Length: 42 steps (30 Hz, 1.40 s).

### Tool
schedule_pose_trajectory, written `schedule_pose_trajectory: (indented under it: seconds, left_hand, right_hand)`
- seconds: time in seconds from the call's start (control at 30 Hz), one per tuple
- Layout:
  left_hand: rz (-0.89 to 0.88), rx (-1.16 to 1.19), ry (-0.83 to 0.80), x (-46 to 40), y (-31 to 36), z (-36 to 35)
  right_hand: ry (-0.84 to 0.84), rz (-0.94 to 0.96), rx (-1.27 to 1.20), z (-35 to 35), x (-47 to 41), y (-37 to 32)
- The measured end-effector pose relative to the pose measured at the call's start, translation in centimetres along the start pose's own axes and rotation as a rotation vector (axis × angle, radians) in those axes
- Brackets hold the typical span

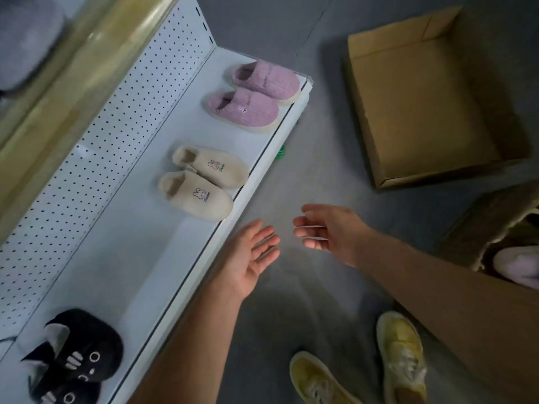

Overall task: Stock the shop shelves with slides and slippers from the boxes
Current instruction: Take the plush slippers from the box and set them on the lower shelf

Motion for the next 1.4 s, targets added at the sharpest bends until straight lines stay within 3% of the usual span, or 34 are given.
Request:
schedule_pose_trajectory:
  seconds: [0.3, 0.6, 0.87, 1.1, 1.4]
  left_hand:
    - [0.043, -0.093, -0.034, 2.3, -8.3, -10.8]
    - [0.153, -0.191, -0.149, 6.3, -22.4, -26.8]
    - [0.244, -0.303, -0.177, 7.6, -31.0, -33.7]
    - [0.256, -0.533, -0.183, 4.7, -34.0, -35.2]
    - [0.01, -0.909, -0.205, -3.1, -35.1, -41.4]
  right_hand:
    - [0.154, 0.009, -0.102, 12.2, 5.6, 2.6]
    - [0.317, 0.042, -0.301, 32.2, 11.6, 5.7]
    - [0.488, -0.042, -0.387, 45.7, 15.5, 10.2]
    - [0.742, -0.007, -0.385, 51.6, 14.8, 13.4]
    - [0.664, 0.098, -0.456, 54.2, 9.7, 11.3]
Point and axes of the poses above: each hand's wrist, its own x-axis away from the middle knuckle, its own z-axis out of the back of the hand, y = z × x, the point moved 2 cm from there along -x, towards the middle knuckle, and after that the axes turned 1 degree about -z, right-handed, at the moved point
